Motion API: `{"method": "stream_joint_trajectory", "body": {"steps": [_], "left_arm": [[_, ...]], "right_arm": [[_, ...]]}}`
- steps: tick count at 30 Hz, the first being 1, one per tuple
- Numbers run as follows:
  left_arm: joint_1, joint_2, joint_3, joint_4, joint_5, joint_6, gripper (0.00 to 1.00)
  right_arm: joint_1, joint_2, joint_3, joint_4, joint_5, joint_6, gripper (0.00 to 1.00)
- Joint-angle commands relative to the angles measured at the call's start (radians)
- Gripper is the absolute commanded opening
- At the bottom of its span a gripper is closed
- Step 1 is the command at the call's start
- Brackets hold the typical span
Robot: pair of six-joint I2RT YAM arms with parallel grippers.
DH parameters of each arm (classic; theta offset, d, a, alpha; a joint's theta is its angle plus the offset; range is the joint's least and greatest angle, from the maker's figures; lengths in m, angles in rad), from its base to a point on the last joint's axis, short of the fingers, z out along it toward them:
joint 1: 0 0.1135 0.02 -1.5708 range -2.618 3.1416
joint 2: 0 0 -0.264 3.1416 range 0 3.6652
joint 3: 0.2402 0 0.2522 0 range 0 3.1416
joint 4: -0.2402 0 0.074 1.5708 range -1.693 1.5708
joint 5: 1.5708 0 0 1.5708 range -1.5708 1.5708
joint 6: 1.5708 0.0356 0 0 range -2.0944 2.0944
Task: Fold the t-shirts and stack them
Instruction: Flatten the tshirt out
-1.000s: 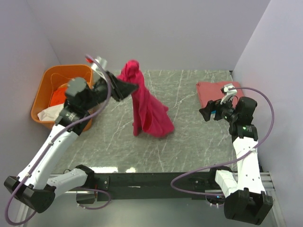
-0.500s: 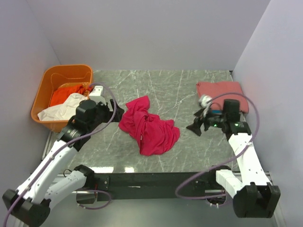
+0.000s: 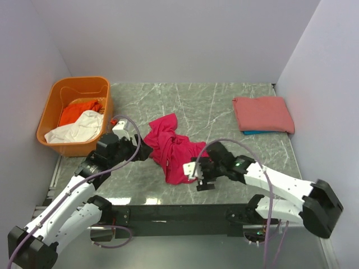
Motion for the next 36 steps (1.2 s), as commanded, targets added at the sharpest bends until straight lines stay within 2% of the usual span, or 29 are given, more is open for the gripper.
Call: {"method": "stream_joint_trajectory", "body": {"steps": [1, 5, 10, 13, 14, 17, 18, 20, 21, 22, 24, 27, 28, 30, 31, 33, 34, 36], "left_arm": [[-0.002, 0.013, 0.004, 0.037, -0.001, -0.105, 0.8], [-0.001, -0.007, -0.002, 0.011, -0.041, -0.131, 0.79], [-0.001, -0.07, -0.029, -0.028, -0.114, -0.183, 0.79], [-0.001, -0.11, -0.045, -0.04, -0.138, -0.206, 0.79], [-0.001, -0.119, -0.048, -0.038, -0.138, -0.211, 0.79], [-0.002, -0.148, -0.052, -0.04, -0.171, -0.228, 0.79], [-0.002, -0.151, -0.051, -0.04, -0.176, -0.229, 0.79], [-0.001, -0.153, -0.048, -0.032, -0.171, -0.228, 0.79], [-0.002, -0.148, -0.048, -0.005, -0.152, -0.222, 0.78], [-0.002, -0.13, -0.049, 0.017, -0.148, -0.217, 0.78], [-0.002, -0.09, -0.04, 0.102, -0.089, -0.205, 0.79], [-0.001, 0.083, 0.035, 0.19, -0.052, -0.194, 0.8], [-0.001, 0.213, 0.073, 0.186, -0.055, -0.192, 0.8], [-0.001, 0.36, 0.223, 0.157, -0.046, -0.166, 0.77], [-0.001, 0.499, 0.281, 0.102, -0.041, -0.16, 0.77], [-0.002, 0.62, 0.423, 0.078, 0.0, -0.133, 0.7], [-0.01, 0.718, 0.464, 0.046, 0.017, -0.114, 0.69], [-0.024, 0.798, 0.571, 0.014, 0.034, -0.082, 0.69]], "right_arm": [[0.107, 0.095, 0.015, 0.159, 0.219, 0.041, 0.86], [0.185, 0.204, 0.052, 0.213, 0.274, 0.054, 0.8], [0.234, 0.299, 0.073, 0.236, 0.29, 0.079, 0.64], [0.234, 0.315, 0.091, 0.23, 0.313, 0.1, 0.43], [0.233, 0.312, 0.099, 0.222, 0.311, 0.104, 0.28], [0.233, 0.253, 0.134, 0.144, 0.273, 0.088, 0.04], [0.233, 0.192, 0.142, 0.061, 0.227, 0.07, 0.01], [0.231, 0.125, 0.18, -0.088, 0.158, -0.051, 0.0], [0.231, 0.079, 0.2, -0.285, 0.13, -0.109, 0.0], [0.233, 0.069, 0.242, -0.378, 0.086, -0.211, 0.0], [0.234, 0.052, 0.247, -0.533, 0.066, -0.238, 0.0], [0.239, 0.028, 0.17, -0.534, 0.034, -0.222, 0.0], [0.241, 0.02, 0.127, -0.517, 0.024, -0.2, 0.0], [0.241, -0.006, 0.098, -0.467, 0.015, -0.165, 0.0], [0.241, -0.011, 0.087, -0.454, 0.014, -0.156, 0.0], [0.239, -0.012, 0.087, -0.433, 0.017, -0.14, 0.0], [0.239, -0.011, 0.085, -0.424, 0.024, -0.136, 0.0], [0.239, -0.017, 0.082, -0.405, 0.027, -0.133, 0.0]]}}
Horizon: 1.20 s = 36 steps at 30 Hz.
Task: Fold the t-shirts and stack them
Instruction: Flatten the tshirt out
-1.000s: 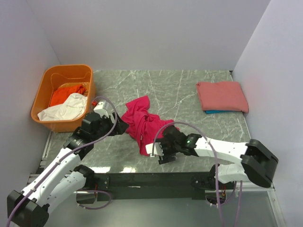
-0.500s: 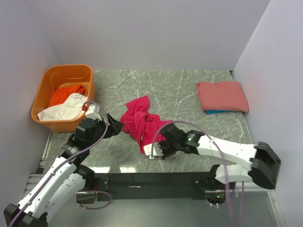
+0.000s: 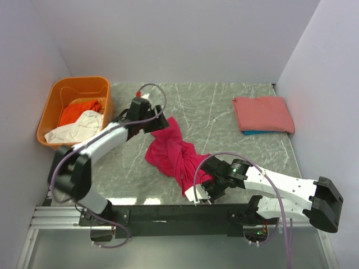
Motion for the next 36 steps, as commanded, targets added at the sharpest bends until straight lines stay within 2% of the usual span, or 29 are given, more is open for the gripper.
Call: {"method": "stream_joint_trajectory", "body": {"steps": [1, 4, 11, 14, 17, 19, 20, 22, 24, 27, 28, 30, 31, 33, 35, 36], "left_arm": [[-0.039, 0.151, 0.165, -0.077, 0.058, 0.075, 0.68], [-0.085, 0.285, 0.3, -0.19, 0.038, 0.109, 0.68], [-0.147, 0.593, 0.666, -0.437, -0.216, 0.066, 0.67], [-0.159, 0.713, 0.807, -0.537, -0.287, 0.054, 0.63], [-0.165, 0.781, 0.858, -0.575, -0.296, 0.066, 0.55], [-0.165, 0.795, 0.855, -0.572, -0.268, 0.077, 0.42], [-0.165, 0.795, 0.848, -0.565, -0.258, 0.086, 0.23], [-0.164, 0.776, 0.845, -0.557, -0.266, 0.084, 0.0], [-0.164, 0.73, 0.857, -0.545, -0.283, 0.086, 0.0], [-0.147, 0.655, 0.927, -0.519, -0.319, 0.095, 0.0], [-0.118, 0.641, 0.958, -0.513, -0.304, 0.095, 0.0], [-0.075, 0.621, 1.07, -0.494, -0.202, 0.086, 0.0], [-0.028, 0.618, 1.151, -0.482, -0.16, 0.065, 0.0], [0.041, 0.615, 1.222, -0.407, 0.004, 0.033, 0.0], [0.075, 0.615, 1.292, -0.307, 0.14, -0.056, 0.0], [0.094, 0.615, 1.311, -0.182, 0.258, -0.09, 0.0]], "right_arm": [[0.006, -0.034, -0.002, 0.035, -0.026, 0.025, 0.0], [0.006, -0.048, -0.022, 0.067, -0.023, 0.036, 0.0], [0.003, -0.055, -0.03, 0.095, -0.025, 0.043, 0.0], [0.0, -0.057, -0.03, 0.099, -0.029, 0.046, 0.0], [-0.005, -0.065, -0.03, 0.099, -0.028, 0.048, 0.0], [-0.012, -0.077, -0.03, 0.105, -0.028, 0.053, 0.0], [-0.015, -0.086, -0.028, 0.105, -0.026, 0.057, 0.0], [-0.034, -0.095, -0.027, 0.107, -0.022, 0.063, 0.0], [-0.054, -0.118, -0.013, 0.119, 0.016, 0.079, 0.0], [-0.152, -0.149, 0.048, 0.151, 0.114, 0.099, 0.0], [-0.277, -0.157, 0.078, 0.162, 0.119, 0.102, 0.0], [-0.426, -0.146, 0.2, 0.187, 0.115, 0.102, 0.0], [-0.554, -0.134, 0.249, 0.191, 0.112, 0.106, 0.0], [-0.675, -0.085, 0.399, 0.207, 0.106, 0.138, 0.0], [-0.803, -0.037, 0.505, 0.199, 0.092, 0.186, 0.0], [-0.836, -0.028, 0.604, 0.199, 0.087, 0.207, 0.0]]}}
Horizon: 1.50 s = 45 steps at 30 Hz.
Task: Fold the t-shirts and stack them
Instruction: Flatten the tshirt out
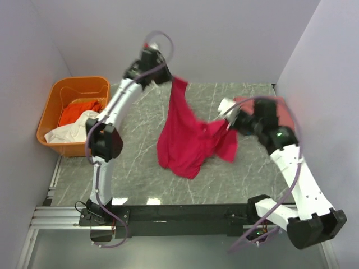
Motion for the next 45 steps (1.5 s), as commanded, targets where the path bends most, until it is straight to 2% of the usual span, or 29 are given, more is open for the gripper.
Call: {"method": "stream_joint_trajectory", "body": {"steps": [1, 2, 3, 5, 7, 9, 12, 13, 14, 16, 18, 19, 20, 24, 25, 27, 28, 29, 30, 32, 36, 39, 45], "left_arm": [[0.08, -0.1, 0.15, 0.322, 0.343, -0.187, 0.0], [0.081, -0.096, 0.174, 0.378, 0.384, -0.224, 0.0], [0.083, -0.086, 0.197, 0.503, 0.456, -0.262, 0.0], [0.083, -0.092, 0.25, 0.612, 0.487, -0.356, 0.0], [0.087, -0.149, 0.233, 0.727, 0.478, -0.381, 0.0], [0.107, -0.251, 0.19, 0.759, 0.442, -0.349, 0.0], [0.156, -0.416, 0.006, 0.776, 0.406, -0.304, 0.0], [0.173, -0.457, -0.126, 0.801, 0.403, -0.286, 0.0], [0.191, -0.524, -0.196, 0.806, 0.403, -0.283, 0.0], [0.237, -0.56, -0.364, 0.782, 0.415, -0.26, 0.0], [0.259, -0.592, -0.486, 0.753, 0.461, -0.226, 0.01], [0.265, -0.605, -0.623, 0.754, 0.47, -0.193, 0.0], [0.271, -0.631, -0.693, 0.768, 0.487, -0.176, 0.01], [0.319, -0.686, -1.059, 0.812, 0.468, -0.117, 0.0], [0.322, -0.683, -1.097, 0.799, 0.449, -0.113, 0.0], [0.331, -0.634, -1.147, 0.744, 0.415, -0.097, 0.0], [0.337, -0.611, -1.184, 0.683, 0.412, -0.094, 0.0], [0.343, -0.591, -1.2, 0.667, 0.409, -0.1, 0.0], [0.359, -0.556, -1.21, 0.659, 0.409, -0.109, 0.0], [0.369, -0.553, -1.235, 0.633, 0.394, -0.134, 0.0], [0.38, -0.621, -1.217, 0.558, 0.268, -0.082, 0.0], [0.394, -0.662, -1.186, 0.492, 0.201, -0.035, 0.0], [0.422, -0.674, -1.131, 0.395, 0.11, 0.044, 0.0]], "right_arm": [[-0.142, 0.03, 0.242, 0.04, -0.017, 0.097, 0.0], [-0.193, 0.03, 0.288, 0.041, -0.019, 0.137, 0.0], [-0.222, 0.026, 0.369, 0.043, -0.02, 0.157, 0.0], [-0.293, -0.009, 0.472, 0.064, -0.043, 0.215, 0.0], [-0.35, -0.042, 0.52, 0.084, -0.059, 0.248, 0.0], [-0.377, -0.085, 0.589, 0.066, -0.083, 0.258, 0.0], [-0.376, -0.108, 0.651, -0.046, -0.195, 0.243, 0.0], [-0.377, -0.117, 0.649, -0.063, -0.226, 0.243, 0.0], [-0.378, -0.129, 0.649, -0.122, -0.267, 0.219, 0.0], [-0.374, -0.146, 0.612, -0.196, -0.454, 0.153, 0.0], [-0.365, -0.166, 0.524, -0.369, -0.661, -0.046, 0.0], [-0.342, -0.174, 0.482, -0.417, -0.697, -0.105, 0.0], [-0.329, -0.197, 0.394, -0.474, -0.708, -0.196, 0.0], [-0.302, -0.255, 0.191, -0.543, -0.723, -0.353, 0.0], [-0.27, -0.261, 0.154, -0.572, -0.743, -0.395, 0.0], [-0.085, -0.27, 0.008, -0.565, -0.729, -0.408, 0.0], [0.01, -0.286, -0.051, -0.501, -0.65, -0.338, 0.0], [0.135, -0.287, -0.173, -0.335, -0.607, -0.159, 0.0], [0.322, -0.271, -0.217, -0.286, -0.584, -0.115, 0.0], [0.441, -0.171, -0.291, -0.208, -0.591, -0.079, 0.0], [0.682, -0.013, -0.204, -0.175, -0.441, -0.094, 0.0], [0.762, 0.096, -0.127, -0.151, -0.403, -0.09, 0.0], [0.958, 0.259, -0.025, -0.004, -0.235, 0.046, 0.0]]}}
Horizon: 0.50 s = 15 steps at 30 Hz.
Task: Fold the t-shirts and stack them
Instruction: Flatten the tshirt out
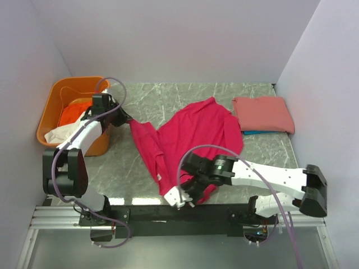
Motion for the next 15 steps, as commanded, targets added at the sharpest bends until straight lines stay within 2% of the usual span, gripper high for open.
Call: {"method": "stream_joint_trajectory", "body": {"steps": [1, 3, 4, 5, 6, 7, 8, 9, 11, 12, 15], "left_arm": [[0.024, -0.023, 0.059, -0.062, -0.088, 0.081, 0.0], [0.033, -0.017, 0.077, -0.085, -0.106, 0.102, 0.01], [0.033, -0.015, 0.082, -0.093, -0.114, 0.11, 0.03], [0.033, -0.014, 0.087, -0.101, -0.128, 0.113, 0.21], [0.058, -0.015, 0.097, -0.107, -0.133, 0.125, 0.31], [0.062, -0.02, 0.1, -0.113, -0.131, 0.133, 0.4], [0.064, -0.043, 0.103, -0.113, -0.134, 0.136, 0.51], [0.066, -0.064, 0.102, -0.104, -0.131, 0.151, 0.54], [0.067, -0.16, 0.088, -0.046, -0.111, 0.162, 0.69], [0.066, -0.198, 0.075, -0.021, -0.093, 0.17, 0.71], [0.066, -0.307, 0.07, 0.021, -0.007, 0.159, 0.74]], "right_arm": [[0.078, 0.091, 0.096, 0.127, 0.122, 0.107, 0.0], [0.132, 0.14, 0.156, 0.159, 0.149, 0.167, 0.04], [0.144, 0.186, 0.176, 0.162, 0.162, 0.185, 0.11], [0.161, 0.206, 0.211, 0.173, 0.171, 0.2, 0.19], [0.176, 0.221, 0.233, 0.17, 0.176, 0.216, 0.4], [0.179, 0.246, 0.256, 0.155, 0.171, 0.221, 0.5], [0.172, 0.249, 0.296, 0.127, 0.18, 0.242, 0.54], [0.143, 0.243, 0.307, 0.119, 0.192, 0.254, 0.59], [0.062, 0.173, 0.299, 0.107, 0.158, 0.267, 0.61], [-0.086, 0.141, 0.289, 0.101, 0.128, 0.264, 0.62], [-0.343, 0.029, 0.223, 0.046, 0.03, 0.219, 0.63]]}}
